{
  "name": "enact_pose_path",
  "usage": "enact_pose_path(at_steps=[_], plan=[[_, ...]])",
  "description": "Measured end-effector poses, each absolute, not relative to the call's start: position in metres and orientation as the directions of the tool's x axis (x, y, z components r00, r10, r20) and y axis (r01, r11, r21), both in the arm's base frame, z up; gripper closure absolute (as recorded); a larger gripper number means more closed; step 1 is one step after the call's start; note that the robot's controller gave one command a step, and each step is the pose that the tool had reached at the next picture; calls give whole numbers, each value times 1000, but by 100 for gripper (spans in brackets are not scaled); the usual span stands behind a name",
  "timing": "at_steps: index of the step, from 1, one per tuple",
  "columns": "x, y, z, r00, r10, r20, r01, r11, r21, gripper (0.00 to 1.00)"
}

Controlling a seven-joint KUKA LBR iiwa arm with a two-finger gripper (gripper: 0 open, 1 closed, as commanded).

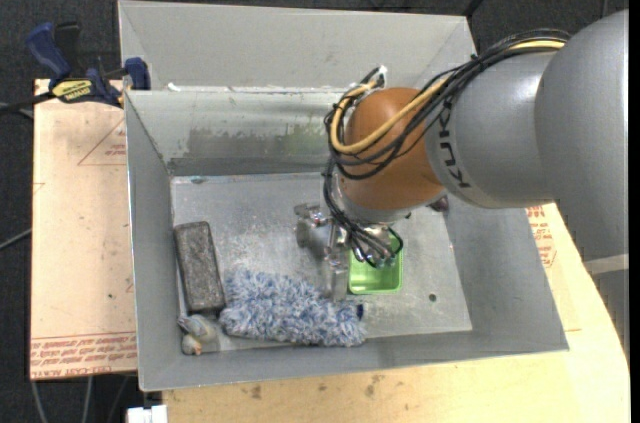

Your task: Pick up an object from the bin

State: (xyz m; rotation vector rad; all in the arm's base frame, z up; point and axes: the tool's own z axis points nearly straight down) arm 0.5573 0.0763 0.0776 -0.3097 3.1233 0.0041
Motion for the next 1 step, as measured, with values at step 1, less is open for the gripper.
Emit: enact_pose_path(at_steps=[1], plan=[[535, 69, 67, -979, -205, -4, -205, 979, -2, 0]])
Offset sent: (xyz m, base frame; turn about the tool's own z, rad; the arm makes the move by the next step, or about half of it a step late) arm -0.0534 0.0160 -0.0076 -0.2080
